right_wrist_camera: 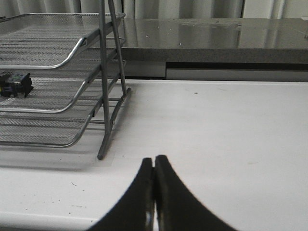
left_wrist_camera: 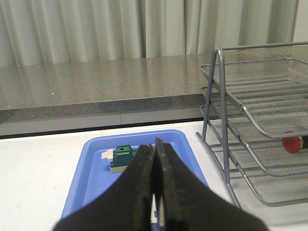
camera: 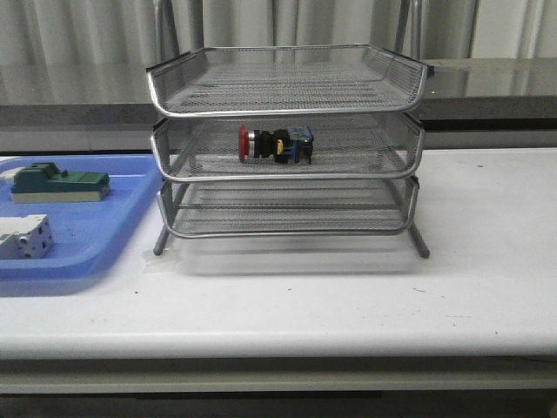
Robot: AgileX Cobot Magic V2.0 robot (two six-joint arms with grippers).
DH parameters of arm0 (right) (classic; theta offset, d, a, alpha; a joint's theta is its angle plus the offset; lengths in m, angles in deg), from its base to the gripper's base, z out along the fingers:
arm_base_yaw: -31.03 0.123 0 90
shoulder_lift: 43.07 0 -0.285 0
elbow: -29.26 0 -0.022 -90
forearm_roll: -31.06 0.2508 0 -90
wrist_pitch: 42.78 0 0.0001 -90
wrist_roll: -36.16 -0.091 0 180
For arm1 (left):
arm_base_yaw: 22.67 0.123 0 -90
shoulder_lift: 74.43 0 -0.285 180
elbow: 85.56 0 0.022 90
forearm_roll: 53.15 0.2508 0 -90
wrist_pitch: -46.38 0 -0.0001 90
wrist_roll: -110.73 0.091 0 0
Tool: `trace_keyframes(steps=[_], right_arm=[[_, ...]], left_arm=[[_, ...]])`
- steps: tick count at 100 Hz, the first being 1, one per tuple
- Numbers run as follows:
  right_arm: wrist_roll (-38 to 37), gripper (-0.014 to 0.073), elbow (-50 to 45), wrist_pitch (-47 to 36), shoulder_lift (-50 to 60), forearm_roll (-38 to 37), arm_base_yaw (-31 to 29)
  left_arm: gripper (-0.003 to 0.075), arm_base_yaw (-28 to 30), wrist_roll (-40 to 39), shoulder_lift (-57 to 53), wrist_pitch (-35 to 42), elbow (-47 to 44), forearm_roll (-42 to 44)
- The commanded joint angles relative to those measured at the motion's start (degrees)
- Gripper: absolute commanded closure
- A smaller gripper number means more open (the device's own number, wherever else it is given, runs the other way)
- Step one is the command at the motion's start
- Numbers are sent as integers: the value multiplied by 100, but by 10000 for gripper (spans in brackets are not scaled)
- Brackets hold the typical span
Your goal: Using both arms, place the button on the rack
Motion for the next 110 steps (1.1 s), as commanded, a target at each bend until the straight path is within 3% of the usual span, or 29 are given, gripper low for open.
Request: trace_keyframes(steps=[1,85,96,110], right_arm=[[-9,651,-10,-497,109,-69,-29],[-9,651,-10,-497,109,-69,-29],[-9,651,-10,-497,109,-69,-29],[-9,651,-10,-497,109,-69,-29]], left_arm=[[741,2,-67,44,362,162,-110],[741,2,-67,44,364,162,-37],[741,2,-468,44,316,162,676],[741,-81,-2323,44,329,149,2529]])
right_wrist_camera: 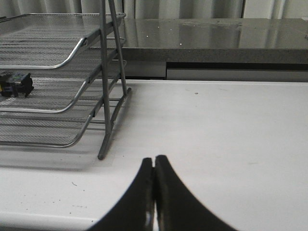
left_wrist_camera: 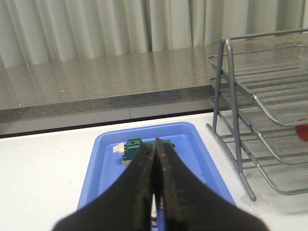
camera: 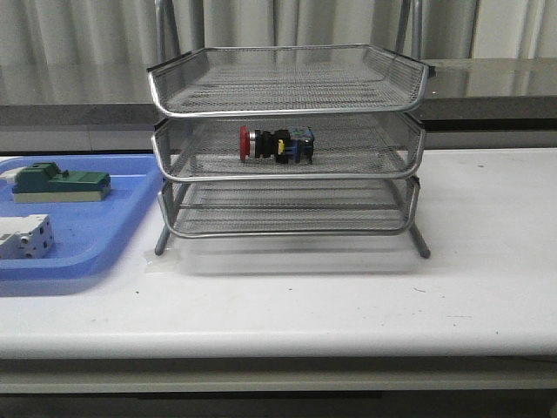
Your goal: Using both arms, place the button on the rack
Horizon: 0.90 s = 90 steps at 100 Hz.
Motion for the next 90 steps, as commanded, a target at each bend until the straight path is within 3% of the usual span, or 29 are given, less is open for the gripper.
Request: trace_keyframes(steps=[1,15,48,90], right_arm=[[-9,651,-10,-497,109,-59,-29],[-9,651,-10,-497,109,-59,-29],[-9,651,-10,-497,109,-59,-29],[-9,651,-10,-497,109,-59,-29]], left_arm=[[741,-69,-1289,44,398,137,1160],[741,-205,-2530,44,655,-65,2406],[741,-327,-2599,7,1511,-743,2569],[741,-327,-2671,-1264,1516,-1564,2654]])
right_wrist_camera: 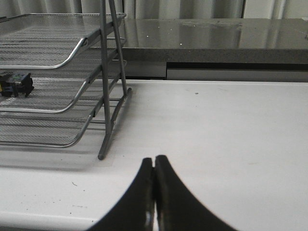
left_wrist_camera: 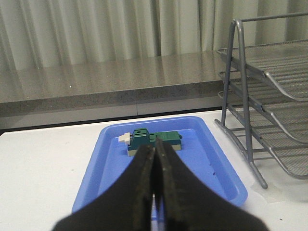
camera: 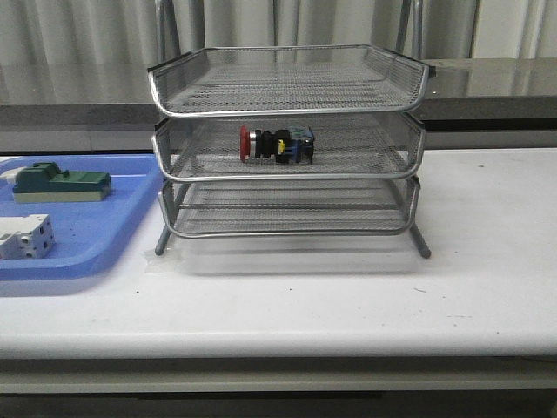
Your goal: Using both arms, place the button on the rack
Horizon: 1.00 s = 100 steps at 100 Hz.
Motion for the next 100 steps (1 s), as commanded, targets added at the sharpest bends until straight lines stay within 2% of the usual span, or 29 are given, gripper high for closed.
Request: trace_keyframes(steps=[1,25,100], right_arm=[[-9,651,-10,-497,109,-59,-29],[-9,651,-10,-497,109,-59,-29],[-9,651,-10,-497,109,-59,-29]], left_arm=[[741,-51,-56,-162,518,26,3],[741,-17,-56,-344,636,-245,-64],[741,92,-56,-344,634,-247,-145]])
